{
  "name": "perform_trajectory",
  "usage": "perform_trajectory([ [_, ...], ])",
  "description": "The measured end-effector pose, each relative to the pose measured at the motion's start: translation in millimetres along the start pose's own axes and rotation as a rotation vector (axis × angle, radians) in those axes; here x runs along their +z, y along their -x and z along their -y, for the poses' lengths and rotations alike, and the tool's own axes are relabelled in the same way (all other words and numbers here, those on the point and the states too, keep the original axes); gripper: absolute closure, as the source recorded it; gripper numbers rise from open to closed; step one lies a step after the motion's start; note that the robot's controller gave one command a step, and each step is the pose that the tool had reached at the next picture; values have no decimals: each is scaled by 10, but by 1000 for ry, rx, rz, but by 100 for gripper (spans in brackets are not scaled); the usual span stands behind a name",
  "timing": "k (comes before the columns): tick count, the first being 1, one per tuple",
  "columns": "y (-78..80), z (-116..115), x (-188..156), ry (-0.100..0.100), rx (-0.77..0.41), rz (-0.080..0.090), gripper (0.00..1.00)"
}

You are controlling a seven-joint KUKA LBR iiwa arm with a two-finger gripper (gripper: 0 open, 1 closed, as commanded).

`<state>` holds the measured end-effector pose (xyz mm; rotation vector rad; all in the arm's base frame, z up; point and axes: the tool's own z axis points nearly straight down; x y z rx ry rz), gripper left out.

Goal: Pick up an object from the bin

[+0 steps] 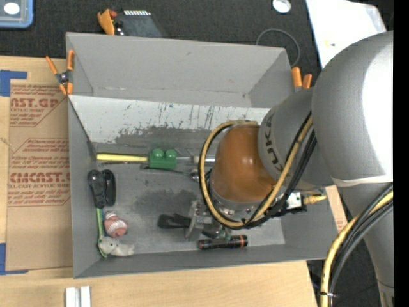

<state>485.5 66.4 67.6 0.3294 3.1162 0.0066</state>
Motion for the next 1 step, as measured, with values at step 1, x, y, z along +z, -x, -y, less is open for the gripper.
perform_trajectory([
  [1,-18,2,-125,-1,0,-6,100],
])
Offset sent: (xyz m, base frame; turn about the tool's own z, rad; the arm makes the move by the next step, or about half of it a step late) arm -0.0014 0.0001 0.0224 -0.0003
